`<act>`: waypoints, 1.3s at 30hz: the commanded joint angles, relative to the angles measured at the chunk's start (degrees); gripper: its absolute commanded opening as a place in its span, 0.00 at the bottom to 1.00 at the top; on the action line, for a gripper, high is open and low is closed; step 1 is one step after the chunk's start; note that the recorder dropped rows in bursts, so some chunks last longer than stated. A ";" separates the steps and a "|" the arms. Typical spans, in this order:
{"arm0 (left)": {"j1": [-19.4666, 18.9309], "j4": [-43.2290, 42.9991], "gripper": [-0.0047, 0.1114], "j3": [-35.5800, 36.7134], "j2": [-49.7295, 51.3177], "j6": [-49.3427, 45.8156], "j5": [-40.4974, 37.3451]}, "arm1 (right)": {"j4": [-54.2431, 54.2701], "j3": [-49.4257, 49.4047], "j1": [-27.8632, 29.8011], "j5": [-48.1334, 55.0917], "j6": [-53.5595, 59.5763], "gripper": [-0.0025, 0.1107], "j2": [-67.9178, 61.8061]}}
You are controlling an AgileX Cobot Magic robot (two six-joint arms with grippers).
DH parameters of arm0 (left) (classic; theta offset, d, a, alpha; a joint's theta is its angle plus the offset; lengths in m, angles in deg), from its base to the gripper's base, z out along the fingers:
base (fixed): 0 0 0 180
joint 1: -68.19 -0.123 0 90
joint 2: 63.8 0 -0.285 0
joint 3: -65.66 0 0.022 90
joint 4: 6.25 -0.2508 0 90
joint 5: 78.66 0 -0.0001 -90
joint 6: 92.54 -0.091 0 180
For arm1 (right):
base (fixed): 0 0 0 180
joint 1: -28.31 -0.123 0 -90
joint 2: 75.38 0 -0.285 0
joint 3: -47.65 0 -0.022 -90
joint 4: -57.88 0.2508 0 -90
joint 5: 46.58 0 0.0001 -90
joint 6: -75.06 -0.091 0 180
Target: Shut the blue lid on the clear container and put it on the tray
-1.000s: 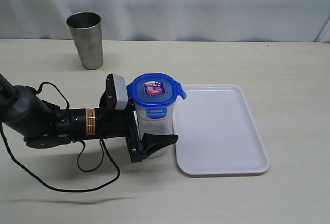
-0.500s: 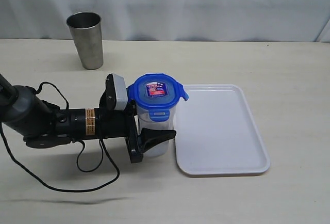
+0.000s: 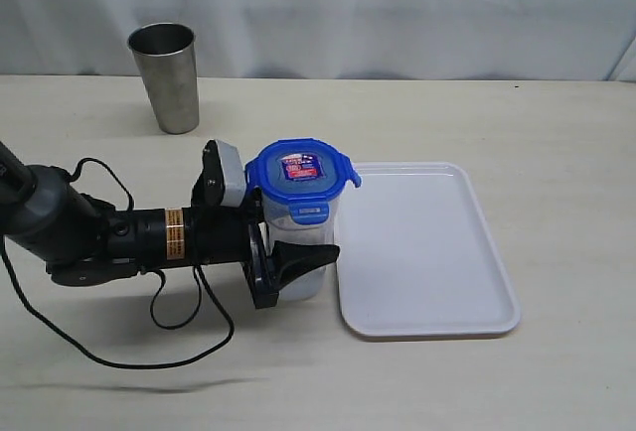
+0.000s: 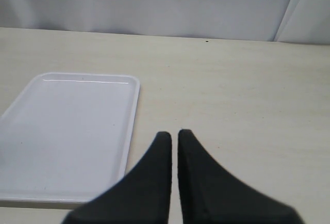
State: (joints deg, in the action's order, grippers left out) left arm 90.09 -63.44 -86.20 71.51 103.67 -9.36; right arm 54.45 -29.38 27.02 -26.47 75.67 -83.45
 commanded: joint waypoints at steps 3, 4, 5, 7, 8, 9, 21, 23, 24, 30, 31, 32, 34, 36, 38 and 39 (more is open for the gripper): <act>0.14 1.12 0.04 -0.29 -0.12 0.79 0.67 | 0.00 -0.20 0.45 -0.25 -0.19 0.06 0.28; 0.14 1.12 0.04 -0.29 -0.12 0.79 0.67 | 0.00 -0.20 0.45 -0.25 -0.19 0.06 0.28; 0.14 1.12 0.04 -0.29 -0.12 0.79 0.67 | 0.00 -0.20 0.45 -0.25 -0.19 0.06 0.28; 0.14 1.12 0.04 -0.29 -0.12 0.79 0.67 | 0.01 -0.20 0.45 -0.77 -0.19 0.06 0.28; 0.14 1.12 0.04 -0.29 -0.12 0.79 0.67 | 0.01 -0.20 0.45 -1.48 -0.19 0.06 0.28; 0.14 1.12 0.04 -0.29 -0.12 0.79 0.67 | 0.01 -0.20 0.45 -3.30 -0.19 0.06 0.28; 0.14 0.90 0.04 -0.29 -0.12 0.79 0.67 | 28.95 1.18 0.45 -31.99 -2.78 0.06 0.28; 0.14 0.78 0.04 -0.29 -0.12 0.79 0.67 | 25.08 4.11 0.45 -30.32 -2.95 0.06 0.28; 0.14 0.78 0.04 -0.29 -0.12 0.79 0.67 | 24.93 5.57 0.45 -28.81 -2.99 0.06 0.28; 0.14 0.78 0.04 -0.29 -0.12 0.79 0.67 | 25.05 17.21 0.45 -19.42 -2.99 0.21 -7.68; 0.14 0.78 0.04 -0.29 -0.12 0.79 0.67 | 25.05 19.38 0.45 -17.28 -2.99 0.25 -10.32; 0.14 0.64 0.04 -0.29 -0.12 0.79 0.67 | 25.05 21.74 0.45 -14.75 -2.99 0.29 -13.21; 0.14 0.53 0.04 -0.29 -0.12 0.79 0.67 | 25.05 26.72 0.45 -9.14 -2.55 0.36 -19.48; 0.14 0.53 0.04 -0.29 -0.12 0.68 0.67 | 25.05 30.71 0.45 -4.11 -0.61 0.38 -25.46; 0.14 0.53 0.04 -0.29 -0.12 0.68 0.67 | 25.05 35.50 0.45 0.91 2.05 0.38 -32.36; 0.14 0.53 0.04 -0.29 -0.12 0.68 0.67 | 25.05 37.85 0.45 2.83 3.08 0.38 -35.14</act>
State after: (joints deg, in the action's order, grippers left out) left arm 90.09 -62.97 -86.20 71.51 104.12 -9.45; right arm 80.20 2.92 27.12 -30.91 75.44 -110.43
